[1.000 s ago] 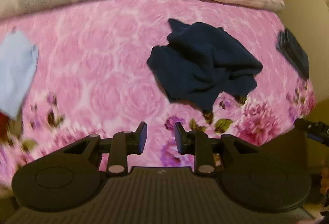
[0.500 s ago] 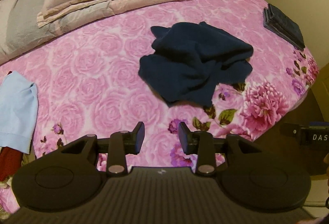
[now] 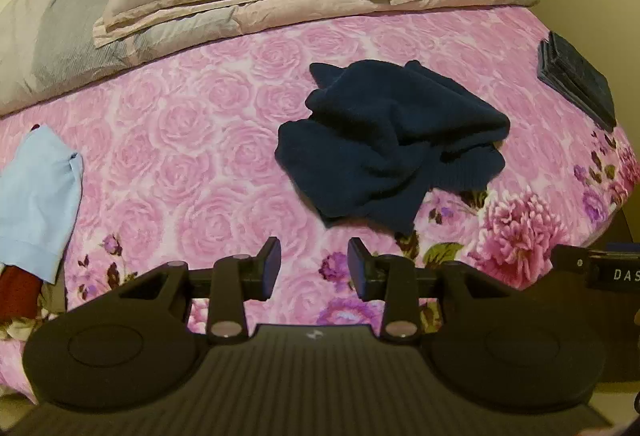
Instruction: Fold clothes
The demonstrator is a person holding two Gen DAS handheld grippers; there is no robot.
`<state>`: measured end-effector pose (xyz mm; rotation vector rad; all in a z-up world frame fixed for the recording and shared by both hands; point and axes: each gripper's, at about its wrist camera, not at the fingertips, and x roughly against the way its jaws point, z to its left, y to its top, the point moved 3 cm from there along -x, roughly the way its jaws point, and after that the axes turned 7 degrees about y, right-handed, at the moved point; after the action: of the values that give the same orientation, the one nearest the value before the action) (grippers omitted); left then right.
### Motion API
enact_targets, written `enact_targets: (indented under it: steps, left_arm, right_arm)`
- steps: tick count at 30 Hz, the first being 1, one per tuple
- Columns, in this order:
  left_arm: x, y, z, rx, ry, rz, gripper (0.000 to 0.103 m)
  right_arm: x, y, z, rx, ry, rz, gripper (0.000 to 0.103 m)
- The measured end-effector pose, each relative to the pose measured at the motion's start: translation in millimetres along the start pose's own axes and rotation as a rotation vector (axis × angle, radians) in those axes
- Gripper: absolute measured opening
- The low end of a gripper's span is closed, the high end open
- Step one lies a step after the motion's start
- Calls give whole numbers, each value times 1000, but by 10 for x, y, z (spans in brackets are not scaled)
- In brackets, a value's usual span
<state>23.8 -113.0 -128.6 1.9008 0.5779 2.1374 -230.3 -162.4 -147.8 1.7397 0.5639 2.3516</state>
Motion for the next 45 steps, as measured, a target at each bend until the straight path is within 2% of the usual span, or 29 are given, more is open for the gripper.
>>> enact_targets:
  steps: [11, 18, 25, 30, 38, 45]
  left_arm:
    - [-225, -117, -134, 39, 21, 64, 33]
    - [-345, -122, 113, 50, 0, 91, 33]
    - [-632, 54, 586, 44, -53, 97, 33]
    - [-870, 213, 996, 52, -91, 76, 33]
    - [-1384, 278, 1552, 87, -110, 98, 33]
    - [-1855, 133, 1774, 143, -148, 150, 33]
  right_arm:
    - [-265, 26, -306, 6, -23, 66, 103]
    - [-437, 76, -192, -14, -33, 79, 103]
    - [-660, 155, 118, -12, -47, 52, 103]
    - [-948, 207, 488, 61, -39, 30, 103]
    - [-1787, 259, 1189, 203, 32, 56, 103]
    - [-2472, 401, 1612, 354, 44, -6, 103]
